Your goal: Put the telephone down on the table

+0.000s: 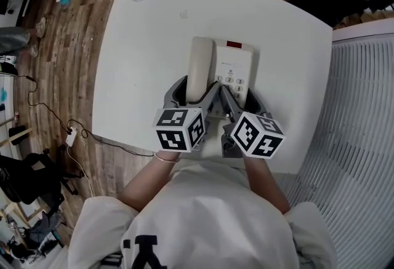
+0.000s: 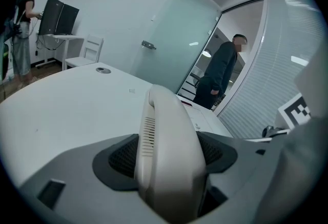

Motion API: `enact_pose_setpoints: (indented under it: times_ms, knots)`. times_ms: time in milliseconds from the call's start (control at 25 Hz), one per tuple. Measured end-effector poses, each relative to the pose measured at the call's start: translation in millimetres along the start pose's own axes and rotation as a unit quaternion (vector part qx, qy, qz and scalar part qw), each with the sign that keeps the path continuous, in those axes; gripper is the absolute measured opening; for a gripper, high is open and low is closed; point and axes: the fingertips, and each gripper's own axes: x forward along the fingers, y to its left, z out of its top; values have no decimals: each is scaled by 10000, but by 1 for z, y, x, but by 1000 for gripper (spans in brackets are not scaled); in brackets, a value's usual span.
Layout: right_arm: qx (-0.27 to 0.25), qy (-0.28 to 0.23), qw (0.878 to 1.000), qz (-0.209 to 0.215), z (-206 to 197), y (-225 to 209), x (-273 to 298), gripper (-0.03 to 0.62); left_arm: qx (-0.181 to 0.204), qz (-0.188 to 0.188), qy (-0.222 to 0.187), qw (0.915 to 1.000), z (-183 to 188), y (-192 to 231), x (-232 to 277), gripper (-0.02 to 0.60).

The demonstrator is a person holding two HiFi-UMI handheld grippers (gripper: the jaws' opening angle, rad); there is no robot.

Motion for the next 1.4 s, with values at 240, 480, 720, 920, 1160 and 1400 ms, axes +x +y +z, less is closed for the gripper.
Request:
enact_pose_setpoints:
  times_ms: [240,480,720,920,1160,1400]
  knots:
    - [-60,66,10000,-32,-5,-2,3,321,105,-12,-67,9999,-5,3,3,344]
    - [-74,27,10000,-19,-7,-3,3,321,125,-7,-105,9999,-7,3,3,344]
    - [-100,-8,9999,70,-7,-3,5,322,171,4,-207,9996,-6,4,3,344]
    - [-458,-174,9988,72,0,-2,0,322,341,-39,-303,9990,-3,1,-5,344]
    - [-635,-666,9958,37,23,3,-11,322,315,-14,-831,9960,18,3,-24,344]
    - [-835,-1301,9879,88,52,18,-34,238,320,-49,-1717,9846,66,-8,-54,340]
